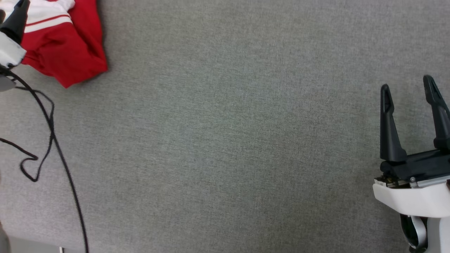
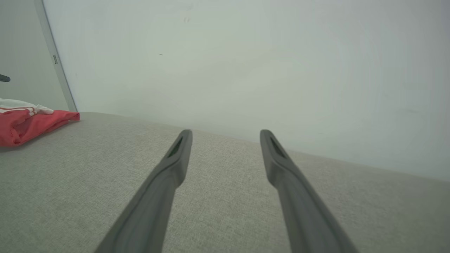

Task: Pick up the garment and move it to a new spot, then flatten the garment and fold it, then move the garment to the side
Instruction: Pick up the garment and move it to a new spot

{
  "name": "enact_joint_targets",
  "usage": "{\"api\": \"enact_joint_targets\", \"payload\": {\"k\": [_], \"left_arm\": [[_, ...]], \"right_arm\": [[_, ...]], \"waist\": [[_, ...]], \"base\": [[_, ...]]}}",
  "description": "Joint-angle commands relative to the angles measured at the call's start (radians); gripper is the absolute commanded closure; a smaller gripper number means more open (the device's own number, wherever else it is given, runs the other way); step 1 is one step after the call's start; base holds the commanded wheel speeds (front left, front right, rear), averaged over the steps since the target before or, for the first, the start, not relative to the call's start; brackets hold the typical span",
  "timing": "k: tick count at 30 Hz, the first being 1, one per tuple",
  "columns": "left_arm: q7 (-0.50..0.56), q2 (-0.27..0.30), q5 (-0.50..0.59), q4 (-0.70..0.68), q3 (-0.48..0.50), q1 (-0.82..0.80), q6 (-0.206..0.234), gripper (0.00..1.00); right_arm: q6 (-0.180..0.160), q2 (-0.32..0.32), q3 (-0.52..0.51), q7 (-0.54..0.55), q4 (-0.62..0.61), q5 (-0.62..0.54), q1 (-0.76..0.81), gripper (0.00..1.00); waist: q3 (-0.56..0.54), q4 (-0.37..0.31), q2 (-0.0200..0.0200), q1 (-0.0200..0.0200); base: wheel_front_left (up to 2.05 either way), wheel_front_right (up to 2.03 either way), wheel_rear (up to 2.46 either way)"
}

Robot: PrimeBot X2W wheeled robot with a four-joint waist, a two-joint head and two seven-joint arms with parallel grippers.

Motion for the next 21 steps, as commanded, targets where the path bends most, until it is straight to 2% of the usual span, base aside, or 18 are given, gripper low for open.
{"api": "enact_joint_targets", "payload": {"k": [1,3,5,11,15,19,20,21], "left_arm": [[0.057,0.013,-0.025,0.023,-0.006,-0.029,0.0,0.0],[0.185,0.031,-0.053,0.062,-0.043,-0.057,0.0,0.0],[0.263,0.053,-0.07,0.084,-0.067,-0.085,0.0,0.0],[0.391,0.077,-0.077,0.151,-0.144,-0.11,0.0,0.0],[0.446,0.035,-0.058,0.209,-0.213,-0.114,0.0,0.0],[0.449,-0.01,-0.05,0.25,-0.262,-0.107,-0.001,0.0],[0.444,-0.009,-0.05,0.252,-0.271,-0.108,-0.001,0.66],[0.435,-0.002,-0.048,0.25,-0.281,-0.109,-0.001,1.0]], "right_arm": [[-0.001,-0.007,0.001,-0.002,-0.009,-0.011,-0.023,0.0],[-0.001,-0.013,0.002,-0.002,-0.014,-0.01,-0.035,0.0],[-0.001,-0.016,0.003,-0.002,-0.02,-0.01,-0.046,0.0],[-0.001,-0.018,-0.003,-0.002,-0.026,-0.011,-0.073,0.0],[-0.001,-0.013,-0.012,-0.002,-0.025,-0.004,-0.079,0.0],[-0.001,-0.009,-0.013,-0.002,-0.02,-0.001,-0.081,0.0],[-0.001,-0.008,-0.012,-0.002,-0.018,0.0,-0.083,0.0],[-0.001,-0.006,-0.014,-0.002,-0.017,0.001,-0.084,0.0]], "waist": [[0.031,-0.011,0.0,-0.0003],[0.051,-0.017,0.0,-0.0003],[0.073,-0.022,0.0,-0.0003],[0.128,-0.036,0.0,-0.0003],[0.146,-0.041,0.0,-0.0003],[0.148,-0.042,0.0,-0.0003],[0.146,-0.042,0.0,-0.0003],[0.14,-0.042,0.0,-0.0003]], "base": [[0.0,0.0,0.0],[0.0,0.0,0.0],[0.0,0.0,0.0],[0.0,0.0,0.0],[0.0,0.0,0.0],[0.0,0.0,0.0],[0.0,0.0,0.0],[0.0,0.0,0.0]]}}
